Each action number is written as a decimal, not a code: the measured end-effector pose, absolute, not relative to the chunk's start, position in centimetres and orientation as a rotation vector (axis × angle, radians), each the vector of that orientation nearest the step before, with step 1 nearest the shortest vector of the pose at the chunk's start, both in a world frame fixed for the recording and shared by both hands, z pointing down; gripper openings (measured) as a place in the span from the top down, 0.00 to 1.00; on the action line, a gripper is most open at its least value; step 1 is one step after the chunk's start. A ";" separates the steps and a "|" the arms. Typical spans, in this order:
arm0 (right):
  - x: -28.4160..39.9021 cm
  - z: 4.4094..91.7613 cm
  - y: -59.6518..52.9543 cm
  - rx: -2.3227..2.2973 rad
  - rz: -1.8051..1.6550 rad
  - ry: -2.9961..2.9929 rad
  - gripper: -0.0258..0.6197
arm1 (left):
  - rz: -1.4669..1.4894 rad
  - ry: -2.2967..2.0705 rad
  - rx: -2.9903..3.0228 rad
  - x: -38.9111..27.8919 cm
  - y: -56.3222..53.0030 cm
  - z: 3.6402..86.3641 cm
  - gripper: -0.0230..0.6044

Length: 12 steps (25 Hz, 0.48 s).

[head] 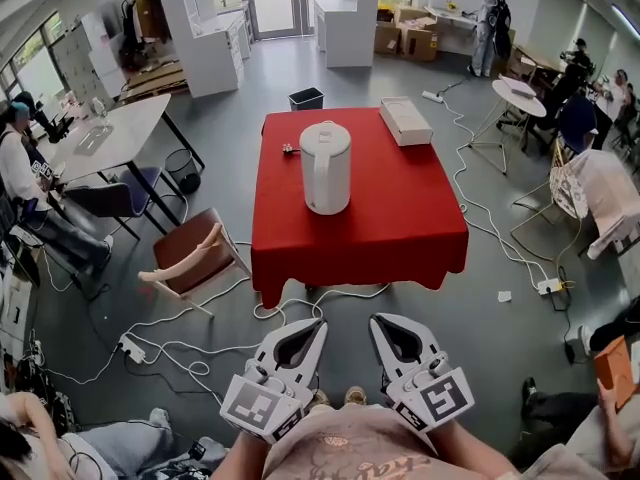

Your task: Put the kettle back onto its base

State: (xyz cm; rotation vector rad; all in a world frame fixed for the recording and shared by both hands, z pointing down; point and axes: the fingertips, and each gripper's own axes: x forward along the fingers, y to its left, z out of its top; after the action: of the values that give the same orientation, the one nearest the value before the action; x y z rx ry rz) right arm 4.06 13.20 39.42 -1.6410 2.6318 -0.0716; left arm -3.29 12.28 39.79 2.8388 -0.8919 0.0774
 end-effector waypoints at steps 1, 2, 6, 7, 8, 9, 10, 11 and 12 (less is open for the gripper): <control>3.9 39.6 13.3 -1.638 -0.073 2.640 0.96 | 0.073 -0.892 2.842 -3.3 12.4 39.8 0.96; 3.7 39.7 13.4 -1.636 -0.075 2.648 0.96 | 0.065 -0.892 2.848 -3.4 12.5 39.8 0.96; 3.3 39.7 13.4 -1.632 -0.073 2.666 0.96 | 0.051 -0.892 2.853 -3.5 12.6 39.5 0.96; 3.3 39.7 13.4 -1.628 -0.073 2.667 0.96 | 0.041 -0.897 2.859 -3.5 12.5 39.5 0.96; 3.2 39.7 13.4 -1.624 -0.075 2.668 0.96 | 0.031 -0.902 2.866 -3.6 12.5 39.5 0.96; 3.1 39.8 13.3 -1.619 -0.078 2.669 0.96 | 0.031 -0.906 2.867 -3.7 12.4 39.5 0.96; 3.1 39.8 13.3 -1.614 -0.081 2.671 0.96 | 0.037 -0.907 2.864 -3.7 12.5 39.6 0.96; 3.0 39.8 13.3 -1.610 -0.081 2.672 0.96 | 0.042 -0.908 2.861 -3.8 12.5 39.7 0.96; 3.0 39.8 13.3 -1.607 -0.081 2.673 0.96 | 0.050 -0.906 2.855 -3.8 12.5 39.8 0.96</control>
State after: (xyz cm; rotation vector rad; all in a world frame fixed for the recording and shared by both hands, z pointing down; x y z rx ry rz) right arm 2.97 13.29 39.80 -1.6070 2.6725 -0.0807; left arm -3.81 12.53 39.80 2.8547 -0.9060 0.0502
